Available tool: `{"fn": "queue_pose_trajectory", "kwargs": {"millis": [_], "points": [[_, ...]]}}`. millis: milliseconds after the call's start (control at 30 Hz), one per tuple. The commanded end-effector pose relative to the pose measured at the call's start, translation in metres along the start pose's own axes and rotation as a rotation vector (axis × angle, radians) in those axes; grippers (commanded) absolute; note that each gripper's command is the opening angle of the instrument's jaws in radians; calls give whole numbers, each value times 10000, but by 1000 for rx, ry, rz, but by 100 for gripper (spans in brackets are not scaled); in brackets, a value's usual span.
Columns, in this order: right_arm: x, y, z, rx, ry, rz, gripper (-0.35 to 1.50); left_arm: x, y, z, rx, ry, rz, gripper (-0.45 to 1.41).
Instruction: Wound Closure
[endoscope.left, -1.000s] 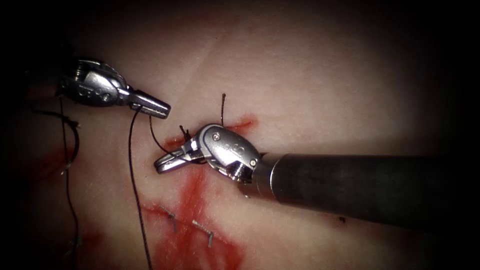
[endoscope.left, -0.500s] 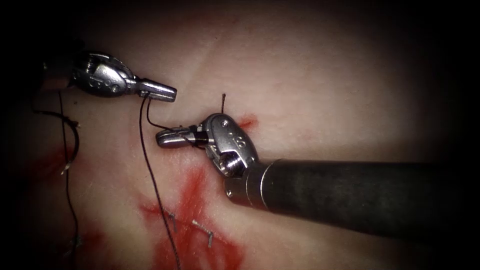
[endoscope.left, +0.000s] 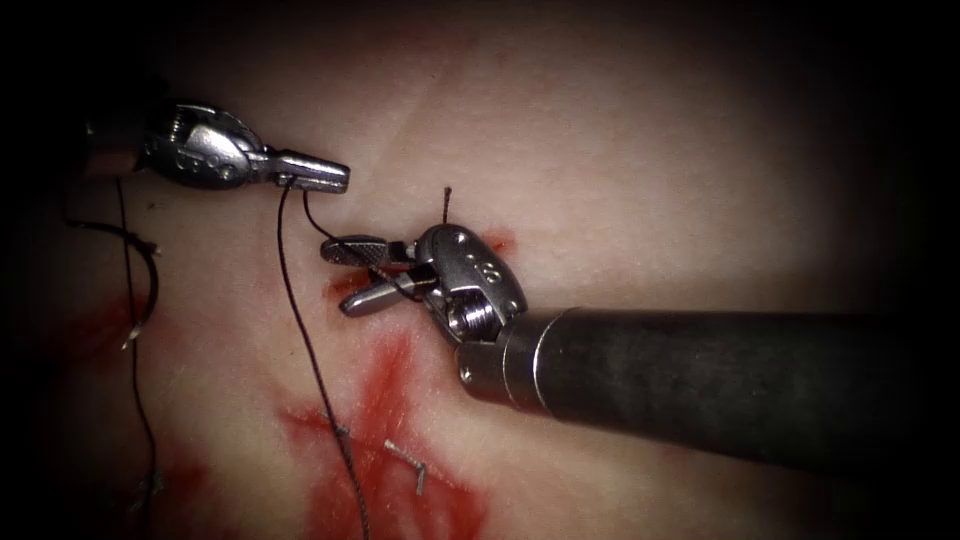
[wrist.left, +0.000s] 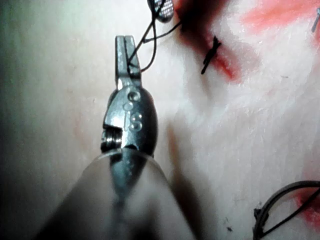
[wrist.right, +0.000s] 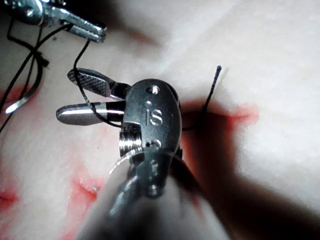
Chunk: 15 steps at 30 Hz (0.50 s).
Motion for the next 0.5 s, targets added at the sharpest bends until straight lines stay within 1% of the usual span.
{"fn": "queue_pose_trajectory", "kwargs": {"millis": [33, 200, 367, 500], "points": [[-8, 1, 4, 10, -12, 25, 89, -7, -4, 5, -1, -1, 3, -45], [-11, -5, 7, 18, -19, 43, 91, -14, -10, 9, 19, 1, -2, -45], [-11, -15, 12, 24, -24, 61, 91, -19, -7, 28, 23, 12, 6, -45], [0, -17, 9, 17, -21, 73, 81, -24, 0, 32, 23, 13, 15, -45]]}}
